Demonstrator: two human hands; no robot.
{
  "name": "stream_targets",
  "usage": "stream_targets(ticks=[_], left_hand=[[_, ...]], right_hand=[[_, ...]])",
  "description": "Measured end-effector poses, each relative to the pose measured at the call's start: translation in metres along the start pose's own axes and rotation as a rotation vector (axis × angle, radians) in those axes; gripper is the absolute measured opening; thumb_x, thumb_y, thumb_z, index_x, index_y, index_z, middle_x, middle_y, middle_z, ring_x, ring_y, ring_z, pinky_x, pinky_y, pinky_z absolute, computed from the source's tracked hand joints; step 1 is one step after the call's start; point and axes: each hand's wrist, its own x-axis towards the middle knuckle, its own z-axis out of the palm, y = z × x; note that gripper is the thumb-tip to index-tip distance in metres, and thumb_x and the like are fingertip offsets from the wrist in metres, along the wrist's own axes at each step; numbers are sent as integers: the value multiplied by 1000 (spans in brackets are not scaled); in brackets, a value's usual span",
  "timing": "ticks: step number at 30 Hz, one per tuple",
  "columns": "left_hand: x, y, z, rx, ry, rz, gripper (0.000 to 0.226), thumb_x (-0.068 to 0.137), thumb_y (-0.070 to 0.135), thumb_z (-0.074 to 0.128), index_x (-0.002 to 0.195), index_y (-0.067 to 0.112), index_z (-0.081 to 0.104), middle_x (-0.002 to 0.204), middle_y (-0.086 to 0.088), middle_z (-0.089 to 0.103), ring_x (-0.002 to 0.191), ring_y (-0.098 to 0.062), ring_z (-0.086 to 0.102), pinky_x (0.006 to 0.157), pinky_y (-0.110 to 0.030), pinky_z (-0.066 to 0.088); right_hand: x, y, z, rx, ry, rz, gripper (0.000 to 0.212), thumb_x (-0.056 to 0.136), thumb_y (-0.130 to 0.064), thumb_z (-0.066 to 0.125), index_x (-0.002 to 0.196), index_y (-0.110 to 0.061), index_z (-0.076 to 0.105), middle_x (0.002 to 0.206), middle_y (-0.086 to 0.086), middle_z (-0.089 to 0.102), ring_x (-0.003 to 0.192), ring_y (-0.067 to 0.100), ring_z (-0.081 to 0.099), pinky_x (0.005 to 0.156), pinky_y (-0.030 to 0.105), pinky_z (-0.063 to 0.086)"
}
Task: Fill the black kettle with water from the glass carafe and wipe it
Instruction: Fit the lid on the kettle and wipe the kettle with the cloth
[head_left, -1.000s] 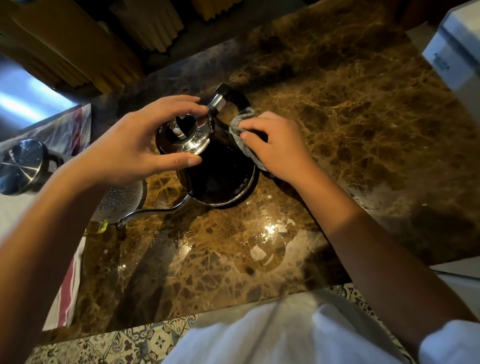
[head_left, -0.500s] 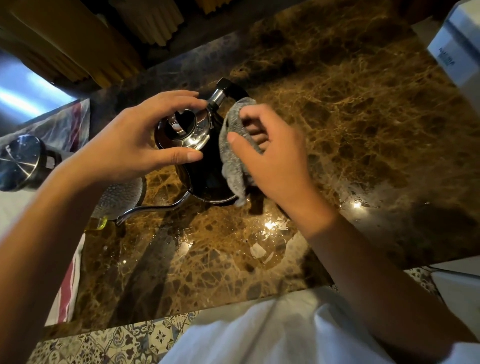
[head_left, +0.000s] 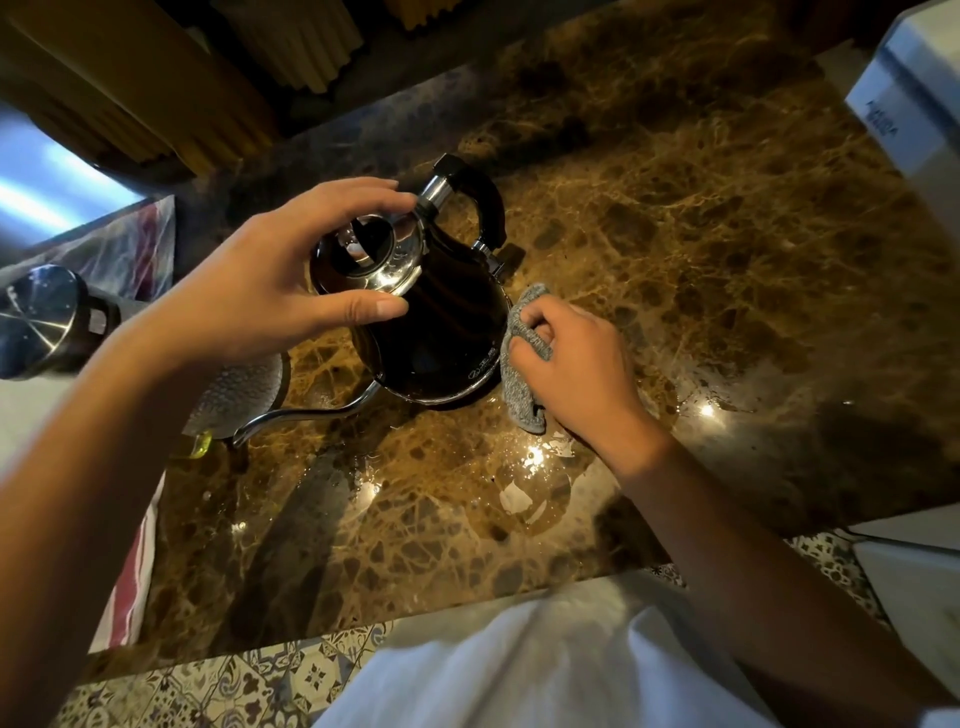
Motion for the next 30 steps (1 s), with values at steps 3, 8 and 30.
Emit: stream_targets(ticks=[3,8,30], left_hand=[[-1,2,0,-1,8,-8,81,82,72,64,153,41,41,162,20,35,150,5,30,116,-17,25],[-2,10,1,40,58,-14,78,80,74,64,149,42,45,160,16,41,148,4,35,115,-18,28],[-15,48,31,389,353,-229,87,83,86,48,147,28,52,142,-8,64,108,-30,72,88,-49,59]], right_hand=[[4,-10,-8,188,124,-49,9,91,-35,65,93,-28,62,76,-10,60,67,10,57,60,40,55],[1,-22,-2,226,102,-127,12,93,-37,66,97,-30,57,75,-13,55,67,8,55,60,42,55],[-49,-16,24,190,22,-184,11,92,-35,66,93,-30,56,75,-15,49,66,10,49,57,39,50]])
